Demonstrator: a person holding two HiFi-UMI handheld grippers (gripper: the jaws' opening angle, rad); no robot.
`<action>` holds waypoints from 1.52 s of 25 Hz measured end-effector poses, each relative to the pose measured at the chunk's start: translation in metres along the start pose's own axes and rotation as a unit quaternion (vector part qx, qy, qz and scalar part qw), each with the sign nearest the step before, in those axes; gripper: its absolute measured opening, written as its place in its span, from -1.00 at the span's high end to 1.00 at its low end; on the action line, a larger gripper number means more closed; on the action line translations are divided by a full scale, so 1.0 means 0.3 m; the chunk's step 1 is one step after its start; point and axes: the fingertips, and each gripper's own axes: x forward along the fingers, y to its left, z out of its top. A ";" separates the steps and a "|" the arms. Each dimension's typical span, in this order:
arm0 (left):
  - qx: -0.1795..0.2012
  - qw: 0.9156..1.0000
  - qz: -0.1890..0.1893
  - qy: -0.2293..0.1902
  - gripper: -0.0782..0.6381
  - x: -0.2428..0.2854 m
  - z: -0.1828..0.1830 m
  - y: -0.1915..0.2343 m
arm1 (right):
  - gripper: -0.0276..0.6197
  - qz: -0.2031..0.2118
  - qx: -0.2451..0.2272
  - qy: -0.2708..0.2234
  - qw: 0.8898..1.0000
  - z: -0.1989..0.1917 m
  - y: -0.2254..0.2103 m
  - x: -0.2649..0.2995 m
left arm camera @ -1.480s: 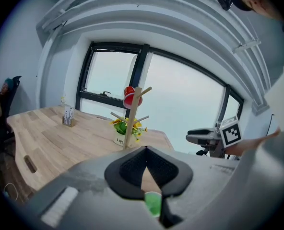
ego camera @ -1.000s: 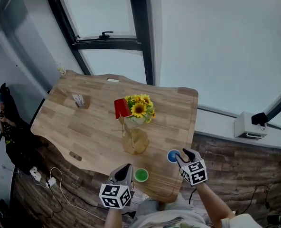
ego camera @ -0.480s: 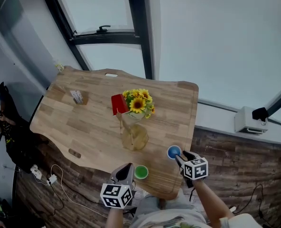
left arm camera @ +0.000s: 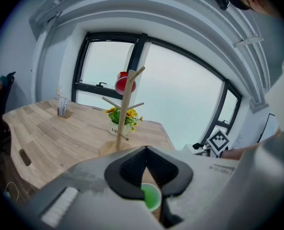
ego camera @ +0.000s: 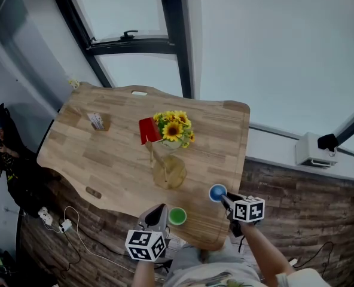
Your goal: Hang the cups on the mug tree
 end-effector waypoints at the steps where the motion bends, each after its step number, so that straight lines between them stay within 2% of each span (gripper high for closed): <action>1: 0.000 1.000 0.000 0.000 0.78 0.000 0.000 0.000 | 0.68 0.000 0.001 0.002 1.000 -0.003 0.002 -0.001; 2: 0.000 1.000 0.000 -0.001 0.78 0.000 0.001 0.000 | 0.81 -0.001 -0.001 0.004 1.000 -0.007 0.003 -0.001; 3: 0.000 1.000 0.000 -0.001 0.78 0.000 0.001 -0.002 | 0.85 -0.002 -0.004 0.008 1.000 -0.011 0.005 -0.002; 8: 0.000 1.000 -0.001 -0.001 0.78 0.003 0.007 -0.003 | 0.85 0.001 -0.018 0.014 1.000 -0.007 0.023 -0.002; 15: 0.000 1.000 0.001 -0.006 0.78 0.001 0.016 0.002 | 0.85 -0.003 -0.043 -0.005 0.999 0.066 0.037 -0.019; 25: 0.000 1.000 0.011 -0.022 0.78 -0.029 0.047 0.015 | 0.85 0.000 -0.089 -0.064 0.994 0.280 0.111 -0.063; 38: 0.000 0.998 0.022 -0.058 0.78 -0.072 0.116 0.008 | 0.85 0.007 -0.168 -0.135 0.977 0.552 0.265 -0.133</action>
